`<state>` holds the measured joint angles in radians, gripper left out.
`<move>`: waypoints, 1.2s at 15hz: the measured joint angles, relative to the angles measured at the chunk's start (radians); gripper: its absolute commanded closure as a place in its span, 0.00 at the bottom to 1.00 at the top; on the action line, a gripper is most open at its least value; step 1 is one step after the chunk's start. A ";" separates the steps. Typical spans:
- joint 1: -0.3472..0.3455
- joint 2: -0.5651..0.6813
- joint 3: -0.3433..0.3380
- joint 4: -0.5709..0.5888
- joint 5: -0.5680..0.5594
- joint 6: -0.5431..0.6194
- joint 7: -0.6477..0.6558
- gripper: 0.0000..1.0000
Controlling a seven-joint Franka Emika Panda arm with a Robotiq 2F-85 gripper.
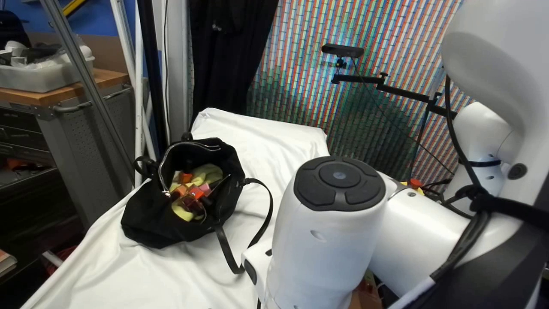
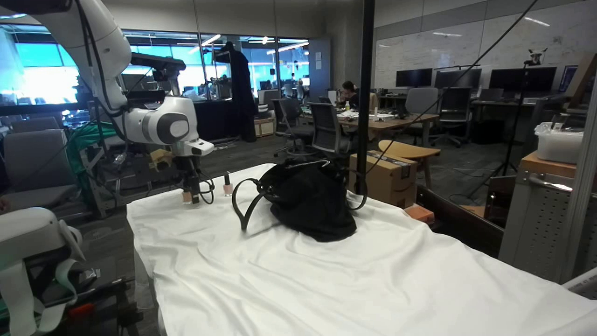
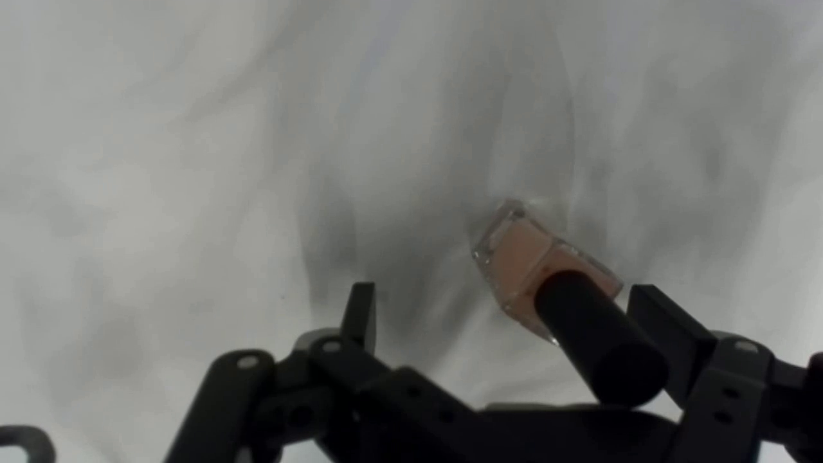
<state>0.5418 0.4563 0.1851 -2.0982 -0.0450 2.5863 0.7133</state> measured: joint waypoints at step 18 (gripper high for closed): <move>-0.011 0.000 0.044 0.001 0.039 -0.038 -0.033 0.52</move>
<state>0.5307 0.4567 0.2293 -2.0973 -0.0059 2.5479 0.6802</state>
